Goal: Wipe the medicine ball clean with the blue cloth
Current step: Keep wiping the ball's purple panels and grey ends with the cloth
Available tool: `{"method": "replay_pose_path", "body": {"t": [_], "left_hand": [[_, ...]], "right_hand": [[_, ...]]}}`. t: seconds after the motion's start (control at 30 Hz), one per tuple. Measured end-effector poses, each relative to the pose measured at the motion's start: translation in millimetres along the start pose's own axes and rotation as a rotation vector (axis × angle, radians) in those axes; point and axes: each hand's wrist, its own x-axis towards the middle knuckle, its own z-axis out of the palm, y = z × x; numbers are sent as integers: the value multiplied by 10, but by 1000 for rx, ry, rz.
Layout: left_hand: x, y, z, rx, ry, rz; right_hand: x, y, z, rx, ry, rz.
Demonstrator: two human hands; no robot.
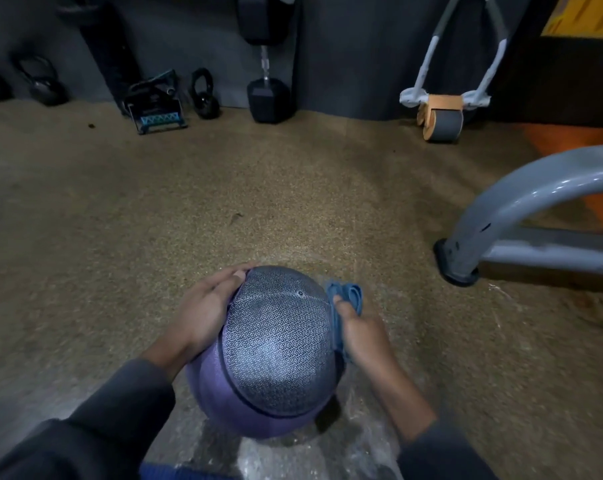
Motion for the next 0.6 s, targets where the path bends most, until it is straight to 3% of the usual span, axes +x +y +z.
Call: {"method": "replay_pose_path", "body": {"t": [0.13, 0.2, 0.27, 0.4, 0.47, 0.53, 0.6], "left_hand": [[-15, -12, 16, 29, 7, 25], [-37, -22, 32, 57, 46, 30], [-69, -38, 46, 82, 81, 39], [-96, -45, 44, 115, 106, 24], [-77, -2, 53, 136, 84, 12], [-36, 41, 67, 174, 57, 2], [-1, 55, 82, 201, 46, -7]], "right_hand": [[-575, -454, 85, -493, 4, -549], [-588, -690, 150, -656, -44, -662], [-296, -654, 162, -594, -99, -557], [184, -447, 3, -23, -186, -14], [168, -322, -57, 46, -203, 143], [26, -202, -90, -29, -70, 94], [-225, -201, -56, -184, 42, -204]]}}
